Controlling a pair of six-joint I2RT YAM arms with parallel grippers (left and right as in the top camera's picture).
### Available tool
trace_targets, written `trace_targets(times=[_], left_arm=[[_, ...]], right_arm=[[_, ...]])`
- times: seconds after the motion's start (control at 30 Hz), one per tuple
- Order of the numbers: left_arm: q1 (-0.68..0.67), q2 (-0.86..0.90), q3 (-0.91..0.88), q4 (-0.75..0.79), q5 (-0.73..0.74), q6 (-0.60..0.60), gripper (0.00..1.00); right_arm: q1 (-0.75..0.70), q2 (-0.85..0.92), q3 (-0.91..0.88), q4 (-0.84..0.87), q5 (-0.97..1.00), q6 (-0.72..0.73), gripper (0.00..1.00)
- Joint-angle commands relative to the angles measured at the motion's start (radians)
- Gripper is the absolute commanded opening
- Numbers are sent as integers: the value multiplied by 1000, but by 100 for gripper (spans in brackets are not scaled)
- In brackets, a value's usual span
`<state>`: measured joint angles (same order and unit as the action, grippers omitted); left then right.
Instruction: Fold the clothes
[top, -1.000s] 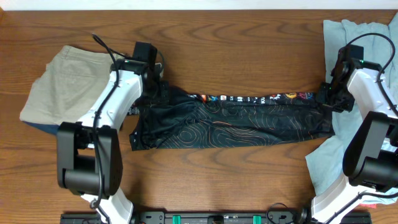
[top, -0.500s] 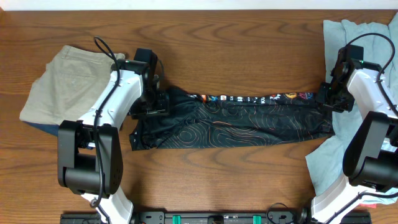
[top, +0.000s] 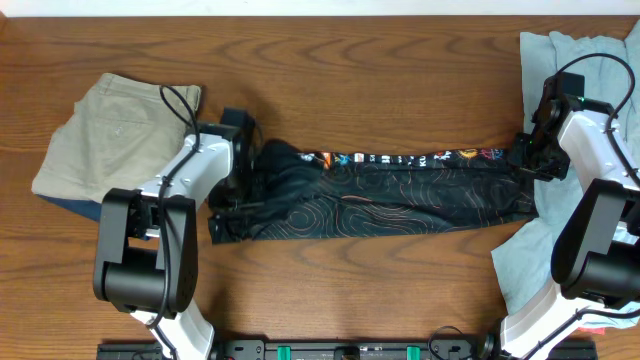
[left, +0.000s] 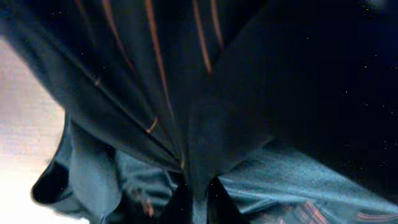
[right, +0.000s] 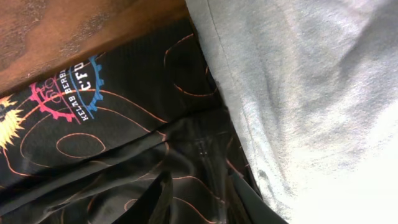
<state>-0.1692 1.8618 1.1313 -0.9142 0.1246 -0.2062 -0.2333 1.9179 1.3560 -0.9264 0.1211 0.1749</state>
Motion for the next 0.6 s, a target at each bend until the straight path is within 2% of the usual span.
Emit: trace_targets(times=[0.0,0.23,0.27,0.33,0.37,0.43,0.57], left_arm=[[16,-14,-5,-60,-3,2,6],[80,-46,-9,-204,-18,-16,7],[87,-46,-13,-206,-18,-17,9],[97,-46,-15,-215,-18,-26,26],[101,-46,-15,-220,-17,-40,39],[101,-46,-13,-240,-17,-58,42],[101,-51,31,-326,-17,-58,42]], right_arm=[[23,-2,-4,-5,7,-8,26],[23,-2,-8,-47,33,-8,25],[23,-2,-11,-50,33,-8,26],[23,-2,-21,-50,33,-8,25],[23,-2,-27,-48,33,-8,25],[23,-2,-36,-45,33,-8,26],[23,-2,-40,-45,32,-8,26]])
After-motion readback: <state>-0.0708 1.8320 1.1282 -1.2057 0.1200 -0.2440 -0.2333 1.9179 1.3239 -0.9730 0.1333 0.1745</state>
